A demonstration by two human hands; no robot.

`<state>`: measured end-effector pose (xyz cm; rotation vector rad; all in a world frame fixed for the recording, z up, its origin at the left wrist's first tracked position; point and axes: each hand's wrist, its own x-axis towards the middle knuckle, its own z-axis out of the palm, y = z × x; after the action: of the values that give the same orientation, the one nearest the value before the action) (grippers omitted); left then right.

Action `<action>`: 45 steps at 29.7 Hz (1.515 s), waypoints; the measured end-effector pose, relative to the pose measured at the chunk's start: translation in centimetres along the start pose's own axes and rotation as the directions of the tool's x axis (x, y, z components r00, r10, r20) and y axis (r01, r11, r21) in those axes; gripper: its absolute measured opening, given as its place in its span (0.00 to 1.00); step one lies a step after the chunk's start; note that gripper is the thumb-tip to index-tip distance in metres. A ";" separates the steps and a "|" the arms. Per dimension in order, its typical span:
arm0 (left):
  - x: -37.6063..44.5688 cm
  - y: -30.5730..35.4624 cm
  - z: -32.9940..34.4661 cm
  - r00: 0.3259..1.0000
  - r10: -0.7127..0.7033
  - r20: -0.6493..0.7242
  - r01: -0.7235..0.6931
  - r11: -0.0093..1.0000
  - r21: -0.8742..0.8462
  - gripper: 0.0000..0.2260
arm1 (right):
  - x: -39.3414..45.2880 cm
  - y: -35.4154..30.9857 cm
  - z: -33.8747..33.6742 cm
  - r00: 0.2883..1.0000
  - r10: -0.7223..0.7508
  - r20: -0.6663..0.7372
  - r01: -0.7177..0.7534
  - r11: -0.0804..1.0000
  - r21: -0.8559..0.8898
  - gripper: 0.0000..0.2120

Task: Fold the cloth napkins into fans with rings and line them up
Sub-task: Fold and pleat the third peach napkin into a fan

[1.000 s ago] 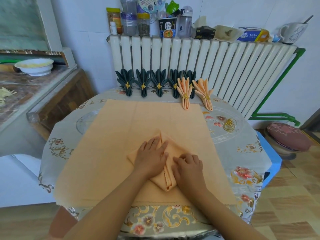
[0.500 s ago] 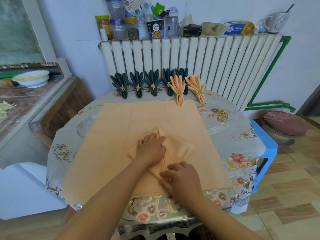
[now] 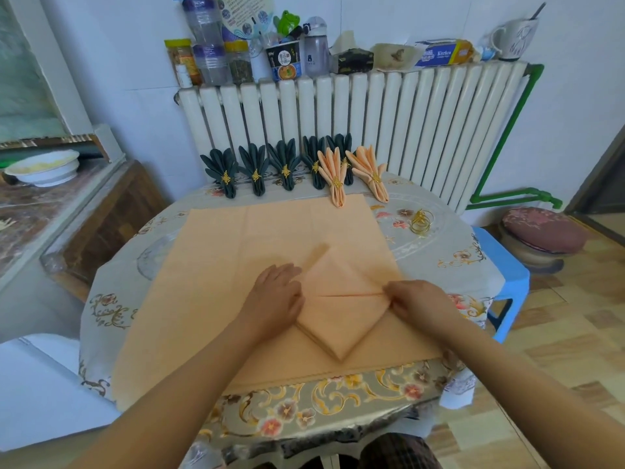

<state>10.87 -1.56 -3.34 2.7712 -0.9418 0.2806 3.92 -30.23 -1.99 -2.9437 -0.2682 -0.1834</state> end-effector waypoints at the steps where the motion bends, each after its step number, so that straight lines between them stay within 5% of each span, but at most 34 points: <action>1: -0.3 0.1 0.0 0.999 -0.024 0.039 0.028 0.995 -0.098 0.15 | 0.2 0.1 -0.3 0.999 0.046 0.026 -0.047 0.998 0.038 0.04; 5: -1.5 -0.7 0.2 0.979 -0.200 0.042 0.199 0.881 -0.429 0.16 | 0.5 -1.8 -0.2 0.993 0.109 0.042 -0.115 0.980 0.164 0.13; 11: -1.3 -1.1 0.2 0.973 -0.218 0.076 0.231 0.904 -0.359 0.15 | 0.2 -2.5 3.2 0.995 0.066 -0.078 -0.048 0.976 0.213 0.26; 22: -1.3 -1.9 0.8 0.962 -0.271 -0.040 0.244 0.915 -0.323 0.12 | 0.8 -1.9 3.0 0.989 0.137 -0.063 -0.106 0.928 0.357 0.15; 24: -0.9 -1.8 0.2 0.969 -0.241 -0.050 0.218 0.936 -0.278 0.07 | 1.2 -1.7 2.8 0.984 0.162 -0.071 -0.124 0.917 0.380 0.12; 27: 1.4 -0.8 -0.4 0.989 -0.117 -0.090 0.099 0.978 -0.181 0.16 | 1.8 -1.8 2.4 0.976 0.185 -0.113 -0.127 0.911 0.393 0.09; 32: 5.5 5.1 -0.8 0.982 0.032 0.185 -0.031 0.999 -0.004 0.25 | 1.8 -1.9 3.0 0.971 0.178 -0.160 -0.101 0.911 0.401 0.07; 36: 6.4 6.9 1.7 0.910 -0.034 0.412 0.004 0.997 0.073 0.30 | 1.7 -2.2 3.2 0.973 0.073 -0.217 0.000 0.948 0.317 0.06; 39: 5.9 6.3 2.6 0.911 -0.055 0.408 0.020 0.996 0.091 0.29 | 1.5 -2.0 4.0 0.972 -0.033 -0.231 0.095 0.961 0.260 0.10; 45: 4.7 4.4 2.1 0.901 -0.085 0.424 0.056 0.995 0.082 0.27 | 1.0 -1.5 3.7 0.981 0.020 -0.192 0.045 0.944 0.326 0.14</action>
<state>12.02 -8.20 -3.62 2.9835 -0.9282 -0.3321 5.03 -27.86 -5.22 -2.5711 -0.2610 -0.3839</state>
